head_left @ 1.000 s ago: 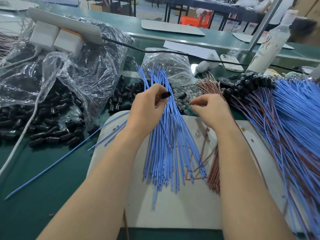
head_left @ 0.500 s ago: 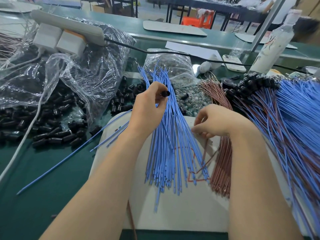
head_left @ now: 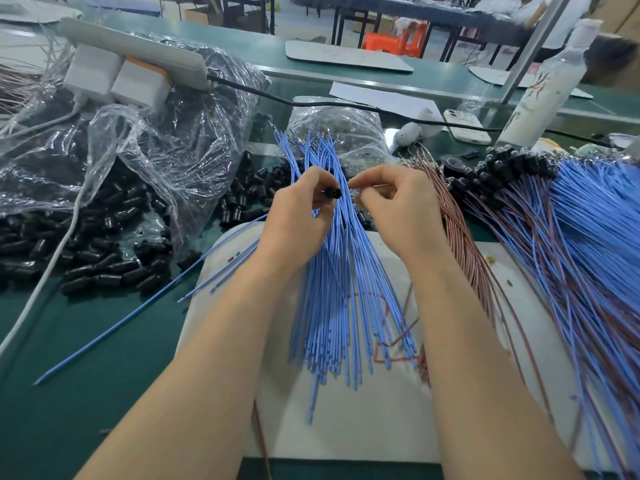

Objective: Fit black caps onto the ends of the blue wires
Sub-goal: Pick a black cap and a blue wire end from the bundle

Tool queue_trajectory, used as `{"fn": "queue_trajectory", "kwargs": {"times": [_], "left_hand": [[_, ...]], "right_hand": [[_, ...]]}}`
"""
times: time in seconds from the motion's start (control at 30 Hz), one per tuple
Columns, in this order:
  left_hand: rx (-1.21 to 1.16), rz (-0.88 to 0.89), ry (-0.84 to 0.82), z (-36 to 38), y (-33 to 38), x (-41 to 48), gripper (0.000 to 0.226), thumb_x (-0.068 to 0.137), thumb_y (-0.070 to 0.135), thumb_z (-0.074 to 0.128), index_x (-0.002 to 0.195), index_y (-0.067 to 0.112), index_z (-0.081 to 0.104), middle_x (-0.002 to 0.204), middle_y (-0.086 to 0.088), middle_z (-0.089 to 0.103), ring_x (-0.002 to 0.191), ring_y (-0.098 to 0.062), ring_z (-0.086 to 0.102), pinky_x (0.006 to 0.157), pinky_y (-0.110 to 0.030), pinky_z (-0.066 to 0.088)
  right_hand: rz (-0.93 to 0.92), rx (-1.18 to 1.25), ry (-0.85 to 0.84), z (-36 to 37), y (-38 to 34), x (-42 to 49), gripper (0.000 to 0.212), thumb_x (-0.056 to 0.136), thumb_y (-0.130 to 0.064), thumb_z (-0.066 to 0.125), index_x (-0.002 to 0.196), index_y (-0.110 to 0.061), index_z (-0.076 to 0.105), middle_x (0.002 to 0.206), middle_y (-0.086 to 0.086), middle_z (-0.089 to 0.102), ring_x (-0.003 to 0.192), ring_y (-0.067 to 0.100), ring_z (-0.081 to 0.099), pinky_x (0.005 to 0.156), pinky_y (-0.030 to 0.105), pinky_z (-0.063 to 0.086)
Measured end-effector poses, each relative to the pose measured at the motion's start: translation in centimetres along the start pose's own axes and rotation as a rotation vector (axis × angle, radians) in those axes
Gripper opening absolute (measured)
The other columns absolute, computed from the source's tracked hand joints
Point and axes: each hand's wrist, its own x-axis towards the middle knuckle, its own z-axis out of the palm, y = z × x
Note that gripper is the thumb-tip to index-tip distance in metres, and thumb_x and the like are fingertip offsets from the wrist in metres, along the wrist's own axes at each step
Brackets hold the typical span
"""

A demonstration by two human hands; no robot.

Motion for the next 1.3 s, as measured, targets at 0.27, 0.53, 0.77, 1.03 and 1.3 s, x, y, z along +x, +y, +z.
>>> {"fn": "queue_trajectory", "kwargs": {"times": [0.27, 0.53, 0.77, 1.03, 1.3], "left_hand": [[0.087, 0.034, -0.004, 0.3, 0.3, -0.1, 0.018, 0.09, 0.004, 0.054, 0.104, 0.014, 0.058, 0.093, 0.005, 0.066, 0.091, -0.012, 0.063, 0.081, -0.027, 0.051], [0.285, 0.02, 0.087, 0.4, 0.1, -0.1, 0.007, 0.091, 0.014, 0.056, 0.091, 0.011, 0.061, 0.086, -0.003, 0.065, 0.076, -0.023, 0.057, 0.072, -0.039, 0.049], [0.265, 0.004, 0.115, 0.5, 0.6, -0.2, 0.015, 0.092, 0.015, 0.052, 0.089, 0.007, 0.064, 0.082, -0.006, 0.066, 0.077, -0.027, 0.06, 0.072, -0.043, 0.049], [0.166, -0.049, 0.173, 0.1, 0.0, 0.1, 0.006, 0.087, 0.012, 0.061, 0.081, 0.013, 0.061, 0.073, 0.001, 0.067, 0.07, -0.021, 0.061, 0.07, -0.036, 0.051], [0.009, -0.026, 0.17, 0.2, -0.2, 0.3, 0.015, 0.086, 0.007, 0.062, 0.077, 0.018, 0.058, 0.068, 0.008, 0.061, 0.064, -0.01, 0.053, 0.069, -0.025, 0.047]], "right_hand": [[-0.103, -0.243, 0.011, 1.7, 0.0, -0.4, 0.019, 0.086, -0.022, 0.067, 0.1, -0.009, 0.07, 0.1, 0.007, 0.064, 0.085, 0.018, 0.063, 0.085, 0.029, 0.049], [-0.092, -0.248, 0.071, 1.9, -0.2, -0.5, 0.018, 0.088, -0.025, 0.063, 0.093, -0.009, 0.069, 0.095, 0.007, 0.064, 0.088, 0.023, 0.062, 0.086, 0.035, 0.047], [-0.098, -0.209, 0.064, 1.9, -0.4, -0.6, 0.018, 0.087, -0.025, 0.066, 0.093, -0.008, 0.07, 0.094, 0.008, 0.066, 0.084, 0.021, 0.064, 0.085, 0.036, 0.049], [-0.051, -0.082, 0.001, 1.0, -0.1, -0.2, 0.018, 0.09, -0.01, 0.057, 0.098, -0.016, 0.072, 0.075, -0.009, 0.064, 0.055, -0.008, 0.053, 0.055, 0.007, 0.039], [-0.088, 0.173, 0.041, 0.5, -0.9, -0.3, 0.013, 0.086, -0.004, 0.064, 0.092, -0.015, 0.066, 0.087, -0.004, 0.069, 0.081, 0.007, 0.066, 0.081, 0.021, 0.054]]}}
